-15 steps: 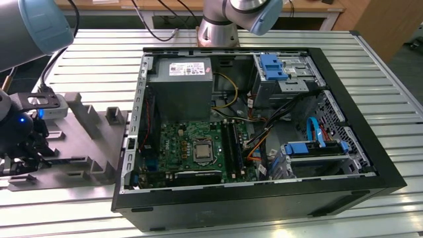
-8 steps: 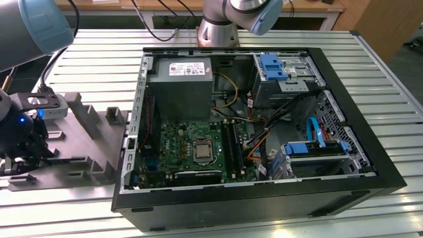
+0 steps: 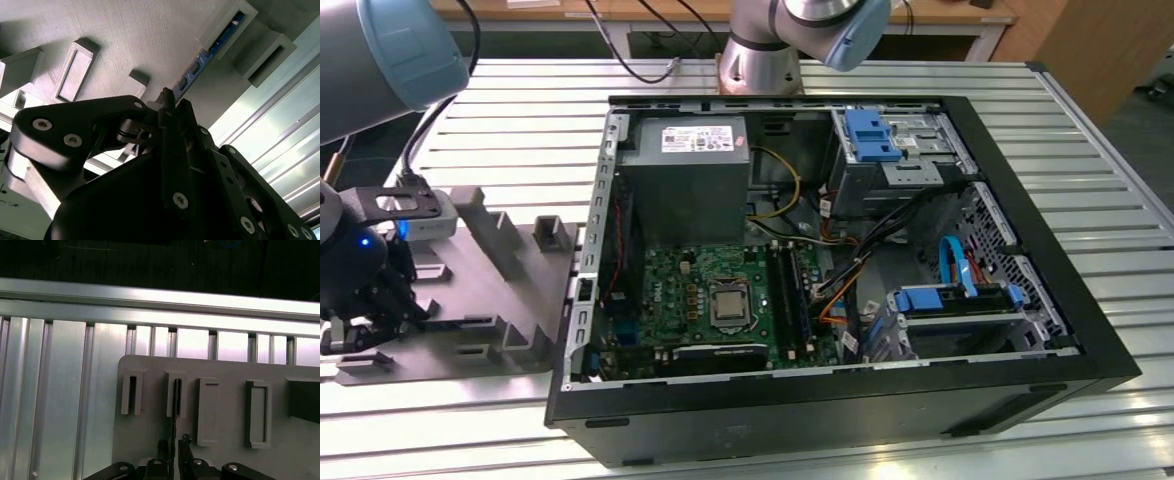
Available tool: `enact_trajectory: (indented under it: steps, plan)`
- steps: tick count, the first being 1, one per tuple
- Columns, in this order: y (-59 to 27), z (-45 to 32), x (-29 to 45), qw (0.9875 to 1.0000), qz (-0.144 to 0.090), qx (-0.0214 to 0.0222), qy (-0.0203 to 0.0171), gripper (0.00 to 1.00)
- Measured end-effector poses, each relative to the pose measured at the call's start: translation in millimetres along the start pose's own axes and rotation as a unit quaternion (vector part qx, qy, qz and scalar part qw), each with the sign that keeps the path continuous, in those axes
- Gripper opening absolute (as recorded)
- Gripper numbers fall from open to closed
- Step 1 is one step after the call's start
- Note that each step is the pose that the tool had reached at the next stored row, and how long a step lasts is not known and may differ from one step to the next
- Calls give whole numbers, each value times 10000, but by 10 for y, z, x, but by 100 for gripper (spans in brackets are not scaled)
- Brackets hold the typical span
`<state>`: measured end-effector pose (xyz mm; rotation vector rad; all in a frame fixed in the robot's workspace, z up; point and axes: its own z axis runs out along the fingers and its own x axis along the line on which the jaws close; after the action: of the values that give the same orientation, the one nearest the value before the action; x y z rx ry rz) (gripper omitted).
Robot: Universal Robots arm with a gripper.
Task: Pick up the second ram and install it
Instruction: 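Pick up the second ram and move it above second insertion slot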
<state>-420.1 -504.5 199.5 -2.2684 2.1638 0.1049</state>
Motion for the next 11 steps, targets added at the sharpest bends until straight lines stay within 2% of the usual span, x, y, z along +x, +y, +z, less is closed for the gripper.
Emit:
enact_trajectory:
  steps: [1, 2, 11]
  plan:
    - [0, 0, 0, 10000, 0, 0, 0, 26]
    - [0, 0, 0, 10000, 0, 0, 1, 19]
    - [0, -2, 0, 10000, 0, 0, 2, 19]
